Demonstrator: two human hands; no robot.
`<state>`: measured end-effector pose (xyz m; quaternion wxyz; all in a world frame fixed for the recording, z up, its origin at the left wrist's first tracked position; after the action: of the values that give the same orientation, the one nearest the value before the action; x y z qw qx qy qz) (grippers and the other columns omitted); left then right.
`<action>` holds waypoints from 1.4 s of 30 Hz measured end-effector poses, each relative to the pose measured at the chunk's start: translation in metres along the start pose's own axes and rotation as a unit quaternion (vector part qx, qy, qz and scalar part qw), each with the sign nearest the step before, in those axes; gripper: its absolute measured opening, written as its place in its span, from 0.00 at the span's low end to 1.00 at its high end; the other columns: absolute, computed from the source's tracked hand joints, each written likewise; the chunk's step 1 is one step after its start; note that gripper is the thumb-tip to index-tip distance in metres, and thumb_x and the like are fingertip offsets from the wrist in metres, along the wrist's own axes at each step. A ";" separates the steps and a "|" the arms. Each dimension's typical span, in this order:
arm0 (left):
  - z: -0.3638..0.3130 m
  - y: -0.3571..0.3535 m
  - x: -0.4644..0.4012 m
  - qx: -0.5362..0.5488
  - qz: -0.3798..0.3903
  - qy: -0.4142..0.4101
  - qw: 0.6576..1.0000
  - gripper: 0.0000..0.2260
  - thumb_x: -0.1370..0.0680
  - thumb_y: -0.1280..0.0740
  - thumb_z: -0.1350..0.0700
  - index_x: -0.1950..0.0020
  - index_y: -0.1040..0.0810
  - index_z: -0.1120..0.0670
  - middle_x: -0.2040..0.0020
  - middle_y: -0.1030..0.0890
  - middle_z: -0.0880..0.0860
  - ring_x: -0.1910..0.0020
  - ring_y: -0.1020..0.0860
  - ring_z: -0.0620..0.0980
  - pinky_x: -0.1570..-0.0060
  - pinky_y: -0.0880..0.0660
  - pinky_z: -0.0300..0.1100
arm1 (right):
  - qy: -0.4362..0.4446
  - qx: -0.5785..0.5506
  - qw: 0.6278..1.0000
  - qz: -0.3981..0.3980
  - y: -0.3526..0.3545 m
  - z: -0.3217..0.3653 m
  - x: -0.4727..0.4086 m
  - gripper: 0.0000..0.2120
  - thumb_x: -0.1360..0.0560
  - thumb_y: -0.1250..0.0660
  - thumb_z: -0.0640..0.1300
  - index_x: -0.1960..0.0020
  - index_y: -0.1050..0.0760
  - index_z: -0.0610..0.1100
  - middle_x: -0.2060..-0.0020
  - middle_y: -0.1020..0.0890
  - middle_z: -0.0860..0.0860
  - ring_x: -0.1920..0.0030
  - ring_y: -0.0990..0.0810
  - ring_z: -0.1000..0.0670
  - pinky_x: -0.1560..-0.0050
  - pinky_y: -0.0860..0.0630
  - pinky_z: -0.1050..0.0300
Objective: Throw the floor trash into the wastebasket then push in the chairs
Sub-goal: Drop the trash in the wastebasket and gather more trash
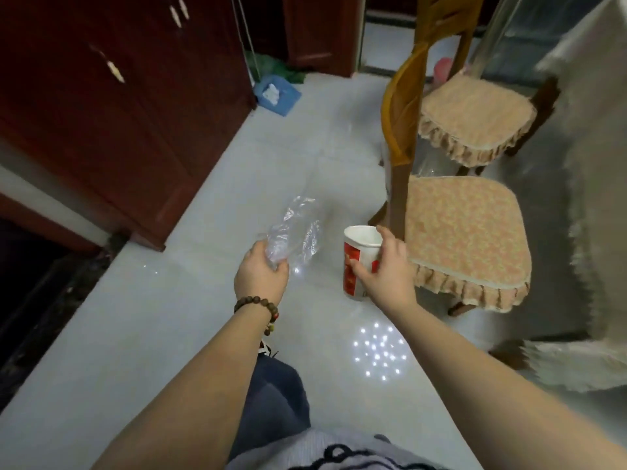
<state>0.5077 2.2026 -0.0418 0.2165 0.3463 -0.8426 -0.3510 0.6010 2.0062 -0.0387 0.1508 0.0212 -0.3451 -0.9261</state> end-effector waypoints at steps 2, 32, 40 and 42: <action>0.013 0.017 -0.038 0.003 -0.005 0.011 1.000 0.15 0.25 0.34 0.53 0.39 0.25 0.53 0.48 0.20 0.56 0.51 0.22 0.57 0.56 0.28 0.42 | 0.003 0.001 1.000 0.010 -0.027 0.024 -0.030 0.35 0.30 0.28 0.50 0.29 0.40 0.48 0.37 0.33 0.45 0.38 0.29 0.43 0.38 0.31 0.50; -0.135 0.004 -0.633 -0.021 0.054 -0.089 0.994 0.19 0.25 0.33 0.54 0.34 0.27 0.52 0.46 0.20 0.57 0.48 0.22 0.57 0.53 0.27 0.43 | -0.086 -0.068 0.986 -0.126 -0.150 0.185 -0.581 0.35 0.30 0.28 0.47 0.28 0.40 0.47 0.35 0.33 0.44 0.38 0.29 0.43 0.38 0.31 0.49; -0.265 -0.056 -0.781 -0.031 0.088 -0.126 0.988 0.21 0.25 0.34 0.53 0.32 0.29 0.52 0.47 0.20 0.57 0.50 0.22 0.57 0.55 0.26 0.44 | -0.119 -0.058 0.981 -0.141 -0.099 0.192 -0.752 0.34 0.28 0.29 0.48 0.28 0.42 0.48 0.33 0.34 0.46 0.37 0.29 0.43 0.39 0.28 0.44; -0.287 -0.071 -0.812 -0.035 0.099 -0.131 0.986 0.21 0.24 0.34 0.53 0.32 0.29 0.52 0.46 0.20 0.57 0.49 0.22 0.57 0.55 0.27 0.43 | -0.129 -0.061 0.980 -0.141 -0.094 0.190 -0.786 0.35 0.28 0.29 0.48 0.27 0.42 0.49 0.33 0.34 0.46 0.36 0.29 0.43 0.39 0.28 0.44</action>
<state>1.2539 2.6363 -0.0039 0.1496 0.2043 -0.8812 -0.3992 1.2985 2.4247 -0.0056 -0.0261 -0.0592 -0.2981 -0.9524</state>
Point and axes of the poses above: each hand's wrist, its own x-axis away from the middle knuckle, its own y-axis out of the back of the hand, z = x × y, the point moved 1 cm from there along -x, towards the middle knuckle
